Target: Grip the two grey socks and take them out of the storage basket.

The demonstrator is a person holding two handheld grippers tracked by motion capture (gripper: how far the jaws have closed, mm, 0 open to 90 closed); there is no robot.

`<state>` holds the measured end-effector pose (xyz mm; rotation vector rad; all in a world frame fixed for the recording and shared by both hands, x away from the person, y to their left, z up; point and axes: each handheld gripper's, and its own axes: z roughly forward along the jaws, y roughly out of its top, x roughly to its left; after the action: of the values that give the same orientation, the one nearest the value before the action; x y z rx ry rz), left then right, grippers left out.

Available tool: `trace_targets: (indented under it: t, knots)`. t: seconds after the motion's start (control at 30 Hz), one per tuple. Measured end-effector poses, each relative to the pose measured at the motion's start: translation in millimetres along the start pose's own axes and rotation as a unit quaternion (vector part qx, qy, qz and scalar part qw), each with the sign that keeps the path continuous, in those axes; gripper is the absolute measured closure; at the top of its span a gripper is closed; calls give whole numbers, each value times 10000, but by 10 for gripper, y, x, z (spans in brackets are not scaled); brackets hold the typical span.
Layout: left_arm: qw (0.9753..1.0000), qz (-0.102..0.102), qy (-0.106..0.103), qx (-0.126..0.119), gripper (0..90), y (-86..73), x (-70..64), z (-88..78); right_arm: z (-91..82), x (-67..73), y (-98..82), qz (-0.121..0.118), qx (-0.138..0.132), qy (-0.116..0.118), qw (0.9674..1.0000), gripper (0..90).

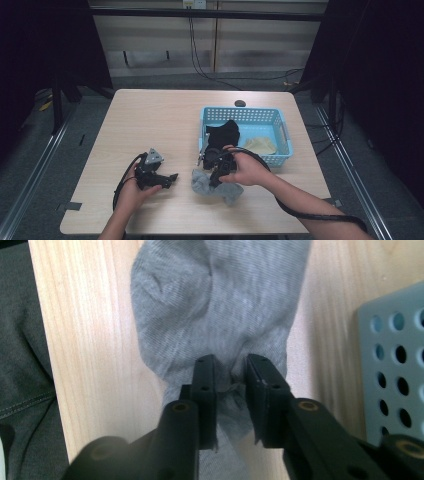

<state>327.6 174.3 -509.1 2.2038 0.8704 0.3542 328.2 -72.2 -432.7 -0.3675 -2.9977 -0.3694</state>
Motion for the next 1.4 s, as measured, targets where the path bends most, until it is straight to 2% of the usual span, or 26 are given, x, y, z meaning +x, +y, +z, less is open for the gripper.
trace_targets:
  t: [0.23,0.33,0.4,0.47,0.5,0.57,0.6,0.73,0.87,0.93,1.07,1.13,1.17,1.3,1.4]
  knots:
    - [10000,2,-1,2,129,0,0,0,-35,14,-16,104,-39,-61,9999,647]
    - [10000,4,0,2,129,0,1,0,-41,16,-27,71,-57,-79,9999,612]
    - [10000,8,1,4,129,0,1,-1,-50,17,-32,131,-108,-63,9998,558]
    - [10000,4,0,2,129,0,1,0,-78,2,-48,176,-186,-38,9997,462]
    - [10000,4,0,2,129,0,1,0,-78,2,-48,176,-186,-38,9997,462]
    - [10000,6,-1,2,129,0,1,0,-103,20,-56,336,-317,-43,9989,395]
    - [10000,3,0,3,129,0,1,0,-117,12,-60,264,-316,-65,9991,374]
    - [10000,3,1,1,129,0,0,0,-167,16,-83,362,-360,-131,9986,326]
    - [10000,4,0,2,129,0,0,0,-200,17,-122,387,-451,-136,9981,318]
    - [10000,4,1,2,129,0,1,0,-216,27,-146,482,-445,-153,9977,313]
    - [10000,1,-1,1,129,0,0,0,-246,3,-217,454,-518,-197,9974,308]
    - [10000,0,0,0,129,0,0,0,-270,9,-259,539,-513,-195,9970,306]
    - [10000,3,0,0,129,0,0,0,-286,9,-287,552,-568,-273,9965,305]
    - [10000,-2,17,-5,129,0,-1,1,-319,3,-343,536,-614,-285,9963,301]
    - [10000,-4,17,-5,129,0,-2,1,-338,10,-397,623,-606,-325,9957,296]
